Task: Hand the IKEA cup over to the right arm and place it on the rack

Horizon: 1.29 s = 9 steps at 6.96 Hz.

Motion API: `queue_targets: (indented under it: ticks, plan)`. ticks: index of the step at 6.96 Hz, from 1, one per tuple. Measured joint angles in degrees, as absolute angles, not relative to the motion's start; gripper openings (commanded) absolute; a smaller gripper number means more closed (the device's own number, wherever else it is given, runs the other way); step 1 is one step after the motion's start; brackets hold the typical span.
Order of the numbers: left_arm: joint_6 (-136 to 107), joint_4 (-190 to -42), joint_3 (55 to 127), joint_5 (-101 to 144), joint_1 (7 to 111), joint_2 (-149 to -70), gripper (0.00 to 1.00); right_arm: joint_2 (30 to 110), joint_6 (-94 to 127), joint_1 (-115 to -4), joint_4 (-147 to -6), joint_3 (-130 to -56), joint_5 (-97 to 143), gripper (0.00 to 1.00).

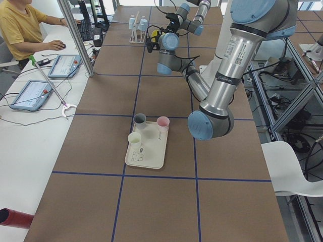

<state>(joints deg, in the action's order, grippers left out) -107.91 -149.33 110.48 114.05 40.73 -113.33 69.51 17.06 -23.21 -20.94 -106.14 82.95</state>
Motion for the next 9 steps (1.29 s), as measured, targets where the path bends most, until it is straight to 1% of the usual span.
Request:
queue_targets:
  ticks: [3,9]
  plan:
    - [-107.7,-149.3,109.5,110.1,38.6,-113.3,0.00,69.1,17.1,-23.0,-21.1,-106.2,82.2,0.99]
    - [-107.1,-149.3,109.4,109.8,35.5,-113.8,0.00,68.5,16.9,-23.1,-21.5,-106.2,81.7,0.99]
